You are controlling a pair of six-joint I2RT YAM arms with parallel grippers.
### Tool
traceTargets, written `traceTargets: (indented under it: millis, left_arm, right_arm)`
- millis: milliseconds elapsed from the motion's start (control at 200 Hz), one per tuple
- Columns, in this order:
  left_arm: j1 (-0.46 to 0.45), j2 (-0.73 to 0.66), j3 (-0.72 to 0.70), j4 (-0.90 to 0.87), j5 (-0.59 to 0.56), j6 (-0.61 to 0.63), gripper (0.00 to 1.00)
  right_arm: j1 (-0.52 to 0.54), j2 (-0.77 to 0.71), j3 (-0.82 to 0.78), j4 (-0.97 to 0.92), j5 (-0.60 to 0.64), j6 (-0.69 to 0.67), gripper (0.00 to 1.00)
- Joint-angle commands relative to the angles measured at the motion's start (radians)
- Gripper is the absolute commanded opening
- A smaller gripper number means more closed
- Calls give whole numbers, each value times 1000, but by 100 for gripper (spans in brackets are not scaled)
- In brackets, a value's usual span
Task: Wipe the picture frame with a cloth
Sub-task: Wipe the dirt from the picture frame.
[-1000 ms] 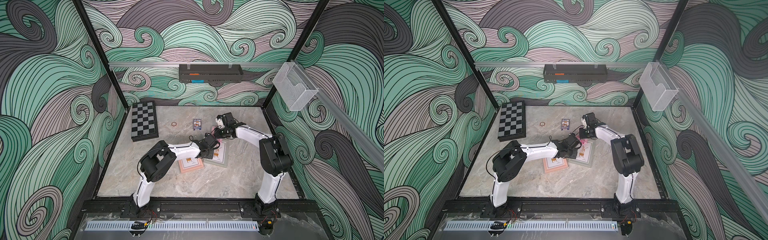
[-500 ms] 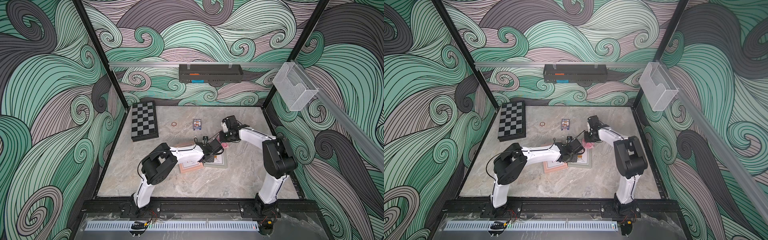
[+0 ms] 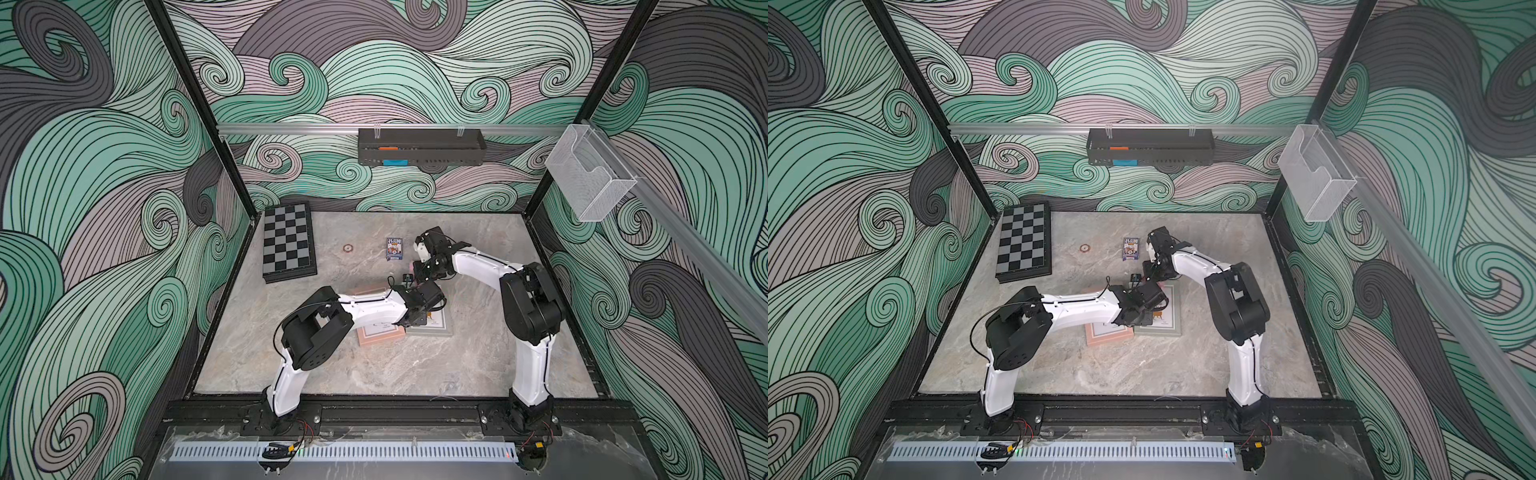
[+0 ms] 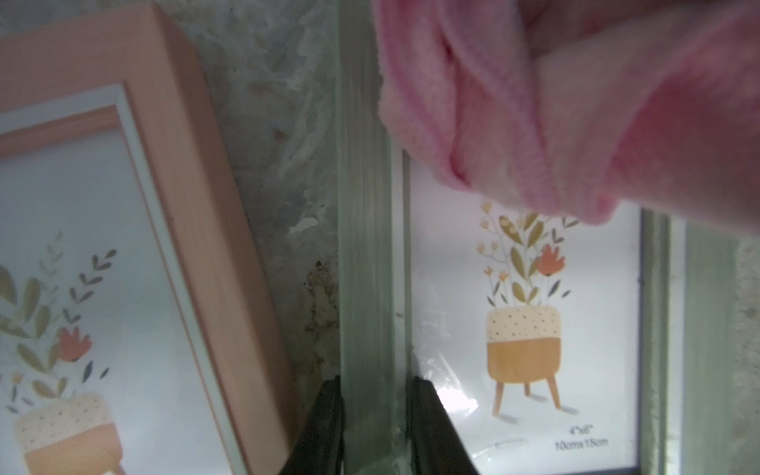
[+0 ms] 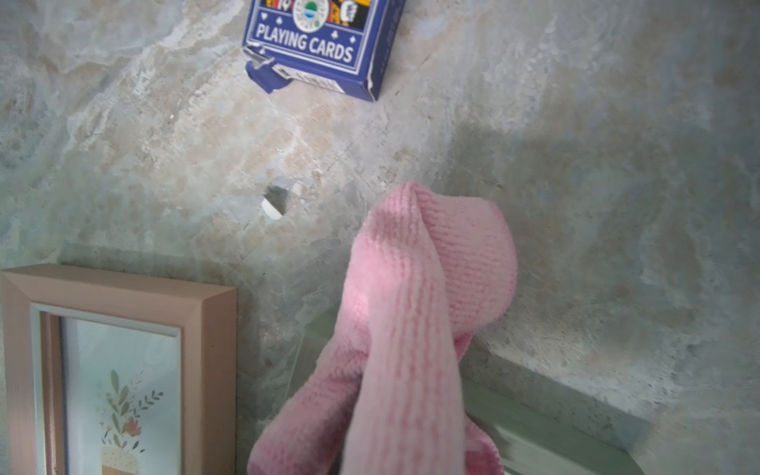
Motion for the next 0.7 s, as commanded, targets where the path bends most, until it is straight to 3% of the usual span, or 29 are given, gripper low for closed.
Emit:
traceTargets:
  millis: [0, 185, 435, 695]
  left_arm:
    - [0, -24, -17, -87, -46, -9, 9]
    - [0, -6, 7, -101, -51, -11, 10]
    - [1, 38, 51, -100, -50, -33, 10]
    - [13, 82, 105, -110, -62, -40, 9]
  right_arm:
    - [-80, -37, -70, -41, 56, 12, 0]
    - [-160, -199, -157, -41, 127, -15, 0]
    - [-162, -184, -166, -64, 38, 8, 0]
    - [-137, -297, -360, -46, -18, 61, 0]
